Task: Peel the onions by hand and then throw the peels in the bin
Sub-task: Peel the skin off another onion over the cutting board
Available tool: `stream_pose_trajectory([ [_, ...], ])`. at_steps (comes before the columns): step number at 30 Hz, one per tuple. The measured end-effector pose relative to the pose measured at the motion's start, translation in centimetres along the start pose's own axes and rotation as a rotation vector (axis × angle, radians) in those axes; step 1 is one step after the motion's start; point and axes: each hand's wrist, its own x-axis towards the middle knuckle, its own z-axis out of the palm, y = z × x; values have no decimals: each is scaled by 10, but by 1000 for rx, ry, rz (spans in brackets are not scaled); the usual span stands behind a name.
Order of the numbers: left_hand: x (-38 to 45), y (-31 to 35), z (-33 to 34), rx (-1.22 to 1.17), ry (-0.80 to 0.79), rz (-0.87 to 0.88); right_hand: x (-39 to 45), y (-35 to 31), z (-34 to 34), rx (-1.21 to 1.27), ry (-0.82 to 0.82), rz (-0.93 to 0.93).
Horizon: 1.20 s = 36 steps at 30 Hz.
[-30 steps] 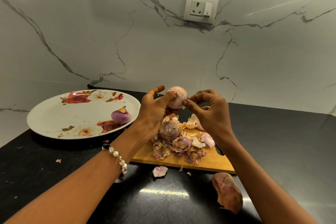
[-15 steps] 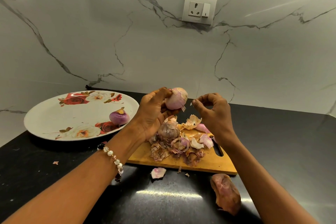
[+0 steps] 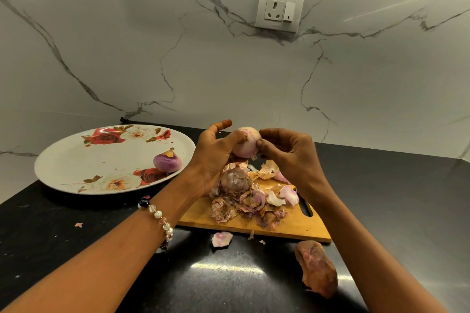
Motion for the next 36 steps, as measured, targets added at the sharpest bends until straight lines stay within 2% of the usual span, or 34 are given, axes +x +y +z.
stream_pose_trajectory([
  [3,-1,-1,1,81,-13,22,-2,-1,3,-28,26,-48],
  [13,0,-2,3,68,5,52,-5,1,12,-90,175,-149],
  [17,1,0,3,6,-5,36,-2,5,6,-15,188,-114],
  [26,3,-1,0,24,0,51,-4,0,7,106,77,-42],
  [36,0,-1,5,-22,-5,44,-2,6,6,46,201,-38],
])
